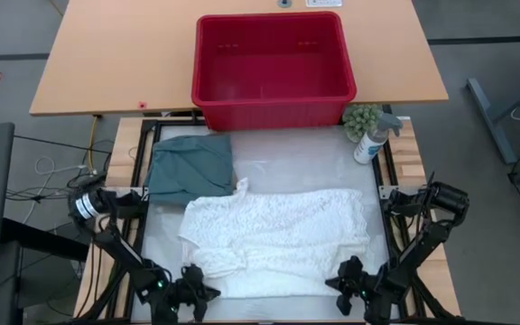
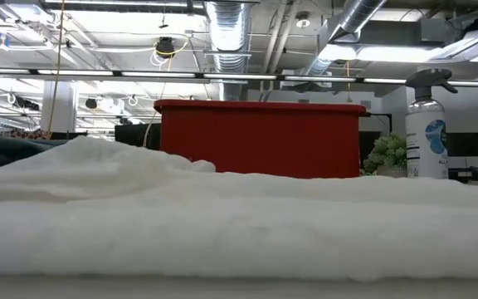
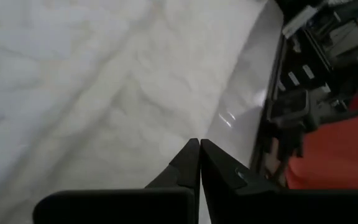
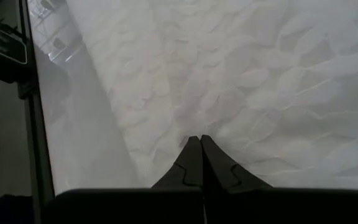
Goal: Fold Laundry from Bin
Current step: Fold the white shirt in the red bin
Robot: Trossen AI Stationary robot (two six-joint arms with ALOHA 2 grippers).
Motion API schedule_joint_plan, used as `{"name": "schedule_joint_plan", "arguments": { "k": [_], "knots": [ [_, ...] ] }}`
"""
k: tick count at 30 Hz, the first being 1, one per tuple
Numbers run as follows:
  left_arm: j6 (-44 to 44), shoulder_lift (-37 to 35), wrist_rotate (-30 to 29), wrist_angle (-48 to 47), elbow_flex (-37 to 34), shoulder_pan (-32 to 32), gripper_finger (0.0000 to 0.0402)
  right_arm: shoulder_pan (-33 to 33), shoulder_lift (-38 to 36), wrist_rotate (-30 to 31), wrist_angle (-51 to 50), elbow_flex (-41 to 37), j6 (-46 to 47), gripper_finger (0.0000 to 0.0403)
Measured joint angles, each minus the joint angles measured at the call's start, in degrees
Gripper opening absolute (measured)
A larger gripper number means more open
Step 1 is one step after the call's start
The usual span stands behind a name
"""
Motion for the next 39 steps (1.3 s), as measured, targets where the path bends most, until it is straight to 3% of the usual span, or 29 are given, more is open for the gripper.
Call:
{"name": "schedule_joint_plan", "arguments": {
  "k": [3, 8, 11, 14, 20, 28, 34, 39],
  "knots": [
    [1.49, 1.93, 2.63, -4.03, 4.15, 0.14, 0.0000, 0.03, 0.08, -0.48, -1.05, 1.34, -0.22, 0.0015],
    [-0.70, 0.69, 6.59, -20.23, 8.16, 0.69, 0.0000, 0.02, 0.22, -2.45, -5.44, 6.58, -3.17, 0.0015],
    [-6.70, -1.31, 9.13, -31.40, 9.00, 0.46, 0.0000, -0.09, 0.22, -3.65, -11.91, 10.77, -4.51, 0.0025],
    [-13.23, -3.06, 9.43, -36.78, 8.71, -0.13, 0.0000, 0.07, 0.20, -3.77, -20.78, 14.62, -4.02, 0.0043],
    [-9.50, -4.43, 7.04, -28.28, 8.78, -0.78, 0.0000, 0.05, 0.09, -1.36, -27.39, 18.14, -5.69, 0.0047],
    [-3.63, -4.45, 15.34, -19.41, 8.78, -0.20, 0.0028, 0.81, 0.22, -1.21, -26.11, 18.19, -6.49, 0.0030],
    [0.34, -10.16, 8.22, -14.61, 8.87, -0.71, 0.0056, 0.08, -1.50, 4.64, -25.80, 18.21, -6.55, 0.0024],
    [4.39, -20.13, 3.12, -20.25, 8.89, -1.14, 0.0059, -2.55, -5.26, 4.92, -29.05, 18.23, -7.43, 0.0054]
  ]
}}
